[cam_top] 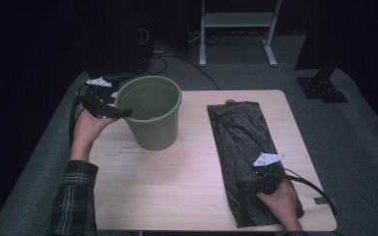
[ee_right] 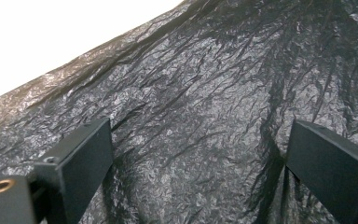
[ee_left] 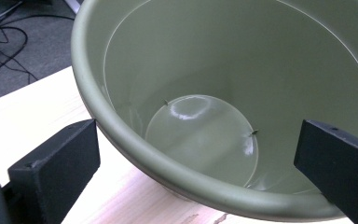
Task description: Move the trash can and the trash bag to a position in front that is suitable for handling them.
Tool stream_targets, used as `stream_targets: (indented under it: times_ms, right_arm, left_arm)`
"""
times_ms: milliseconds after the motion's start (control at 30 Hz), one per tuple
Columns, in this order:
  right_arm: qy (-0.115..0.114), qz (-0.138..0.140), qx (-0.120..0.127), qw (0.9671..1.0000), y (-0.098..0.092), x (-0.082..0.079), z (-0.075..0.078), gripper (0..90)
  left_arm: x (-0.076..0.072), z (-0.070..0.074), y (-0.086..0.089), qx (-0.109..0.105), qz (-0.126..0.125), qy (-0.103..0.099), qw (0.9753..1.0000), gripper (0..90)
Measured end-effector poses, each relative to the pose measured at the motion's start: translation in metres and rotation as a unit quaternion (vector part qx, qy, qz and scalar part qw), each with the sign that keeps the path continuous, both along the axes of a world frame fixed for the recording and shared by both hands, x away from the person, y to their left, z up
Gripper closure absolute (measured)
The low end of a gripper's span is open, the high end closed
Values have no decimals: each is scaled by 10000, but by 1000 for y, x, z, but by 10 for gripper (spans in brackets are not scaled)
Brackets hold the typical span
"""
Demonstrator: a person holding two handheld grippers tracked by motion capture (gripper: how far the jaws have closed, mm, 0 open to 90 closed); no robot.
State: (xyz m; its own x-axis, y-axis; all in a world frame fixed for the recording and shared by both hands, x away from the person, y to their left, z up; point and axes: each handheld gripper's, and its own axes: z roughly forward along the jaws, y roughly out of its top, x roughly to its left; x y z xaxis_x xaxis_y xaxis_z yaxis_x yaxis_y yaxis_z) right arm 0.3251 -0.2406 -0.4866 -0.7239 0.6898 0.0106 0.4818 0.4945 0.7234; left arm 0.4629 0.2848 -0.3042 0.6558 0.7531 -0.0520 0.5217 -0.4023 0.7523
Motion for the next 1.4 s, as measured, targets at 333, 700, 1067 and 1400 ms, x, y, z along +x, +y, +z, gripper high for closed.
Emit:
stream_targets:
  times_ms: [333, 700, 1067, 1400]
  right_arm:
    - [-5, -5, 3, 10000, 0, 0, 0, 59]
    - [0, 0, 0, 10000, 0, 0, 0, 58]
    - [1, 41, 6, 10000, -1, -1, 0, 58]
    - [8, 37, 10, 10000, -1, -1, 0, 58]
  left_arm:
    - [-12, 1, -21, 178, -377, -1, 9991, 0]
    - [-27, -7, -46, 150, -777, 59, 9968, 0]
    - [-41, -9, -62, 154, -1057, 24, 9943, 0]
    - [-53, -9, -73, 166, -1238, 32, 9922, 0]
